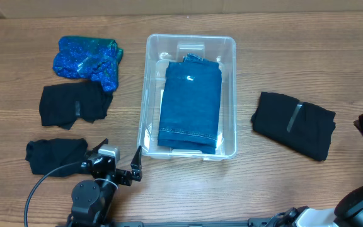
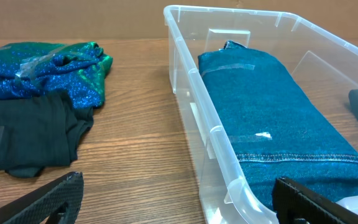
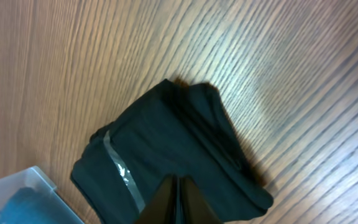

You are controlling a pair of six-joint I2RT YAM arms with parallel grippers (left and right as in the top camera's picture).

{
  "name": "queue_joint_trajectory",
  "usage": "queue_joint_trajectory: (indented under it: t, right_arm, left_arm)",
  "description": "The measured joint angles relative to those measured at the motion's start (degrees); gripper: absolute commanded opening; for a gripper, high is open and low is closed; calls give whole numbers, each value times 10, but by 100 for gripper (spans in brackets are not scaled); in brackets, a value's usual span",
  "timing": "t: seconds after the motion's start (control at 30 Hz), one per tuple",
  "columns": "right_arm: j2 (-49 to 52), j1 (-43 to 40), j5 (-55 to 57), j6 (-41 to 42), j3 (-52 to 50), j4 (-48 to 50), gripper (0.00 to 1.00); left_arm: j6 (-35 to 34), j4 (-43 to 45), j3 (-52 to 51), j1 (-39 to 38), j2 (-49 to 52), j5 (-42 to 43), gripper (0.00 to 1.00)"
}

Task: Pack container
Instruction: 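Move the right gripper to the black taped garment and grasp it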

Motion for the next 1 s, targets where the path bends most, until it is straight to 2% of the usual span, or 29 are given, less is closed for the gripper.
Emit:
queue_joint_trajectory:
  t: [0.07, 0.1, 0.33, 0.67, 1.0]
  right_arm:
    - [0, 8, 10, 3, 0, 4, 94]
    - [0, 11, 17, 3, -1, 5, 100]
    - [7, 10, 50, 3, -41, 44, 100]
    - [136, 7, -45, -61, -63, 120, 100]
    - [192, 13, -151, -134, -56, 131, 100]
  left_arm:
    - [0, 0, 0, 0, 0, 0, 100]
    - [0, 0, 0, 0, 0, 0, 100]
    - [0, 0, 0, 0, 0, 0, 100]
    - [0, 0, 0, 0, 0, 0, 100]
    - [0, 0, 0, 0, 0, 0, 100]
